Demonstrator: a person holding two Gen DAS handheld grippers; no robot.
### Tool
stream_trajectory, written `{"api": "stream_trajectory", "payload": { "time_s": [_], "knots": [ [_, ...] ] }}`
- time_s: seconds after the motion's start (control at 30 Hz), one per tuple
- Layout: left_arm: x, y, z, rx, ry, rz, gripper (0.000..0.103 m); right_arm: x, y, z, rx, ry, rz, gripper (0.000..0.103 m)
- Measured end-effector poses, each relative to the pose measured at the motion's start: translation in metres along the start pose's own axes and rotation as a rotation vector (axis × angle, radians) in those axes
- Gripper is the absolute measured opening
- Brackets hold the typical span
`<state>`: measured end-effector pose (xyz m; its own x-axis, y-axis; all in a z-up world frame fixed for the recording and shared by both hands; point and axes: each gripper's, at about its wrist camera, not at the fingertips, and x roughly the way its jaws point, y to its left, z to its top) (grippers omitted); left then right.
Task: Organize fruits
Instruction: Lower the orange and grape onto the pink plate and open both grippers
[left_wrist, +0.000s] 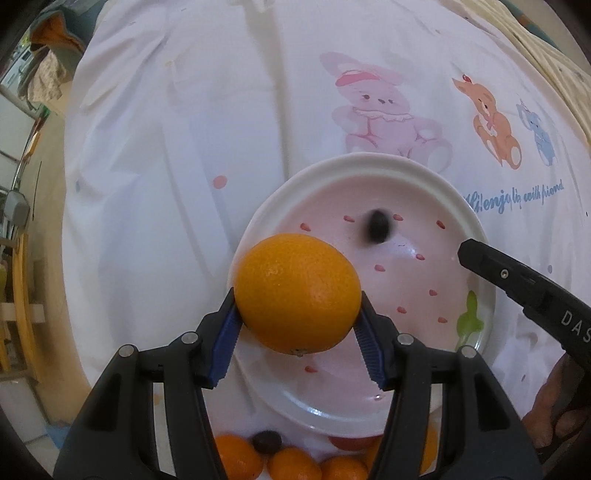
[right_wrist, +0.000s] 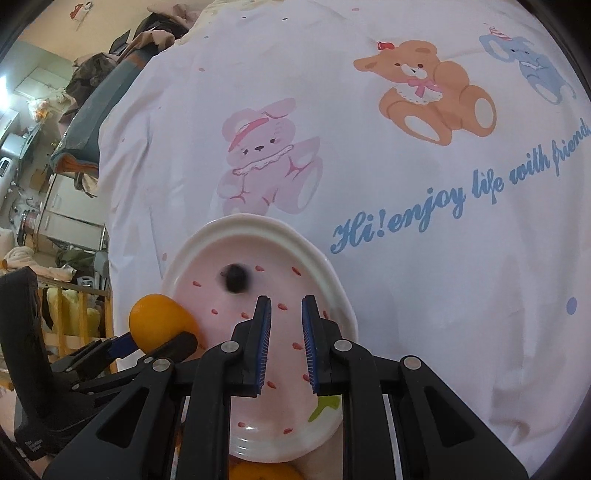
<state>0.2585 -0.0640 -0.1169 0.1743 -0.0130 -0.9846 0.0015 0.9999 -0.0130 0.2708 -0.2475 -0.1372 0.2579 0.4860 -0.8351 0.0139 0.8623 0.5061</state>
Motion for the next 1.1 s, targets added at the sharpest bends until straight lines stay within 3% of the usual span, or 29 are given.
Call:
{"api": "stream_trajectory", "payload": {
  "time_s": [0.67, 0.83, 0.87, 0.93, 0.97, 1.1],
  "knots": [
    [0.007, -0.007, 0.003, 0.011, -0.001, -0.029, 0.057, -0.011, -0.007, 0.005, 0.037, -0.031, 0.025, 0.022],
    [0.009, 0.0, 0.003, -0.013, 0.026, -0.067, 0.058, -0.016, -0.009, 0.009, 0.051, -0.041, 0.048, 0.023],
    [0.009, 0.001, 0.003, -0.014, 0.027, -0.078, 0.067, -0.018, -0.01, 0.01, 0.054, -0.046, 0.048, 0.029],
    [0.005, 0.002, 0.003, -0.017, 0.003, -0.087, 0.087, -0.021, -0.011, 0.011, 0.062, -0.06, 0.051, 0.061],
    [0.001, 0.002, 0.003, -0.016, -0.025, -0.08, 0.09, -0.022, -0.012, 0.011, 0.069, -0.07, 0.056, 0.085],
    [-0.009, 0.003, 0.006, -0.007, -0.059, -0.096, 0.09, -0.034, -0.011, 0.013, 0.069, -0.134, 0.055, 0.09]
  ]
}}
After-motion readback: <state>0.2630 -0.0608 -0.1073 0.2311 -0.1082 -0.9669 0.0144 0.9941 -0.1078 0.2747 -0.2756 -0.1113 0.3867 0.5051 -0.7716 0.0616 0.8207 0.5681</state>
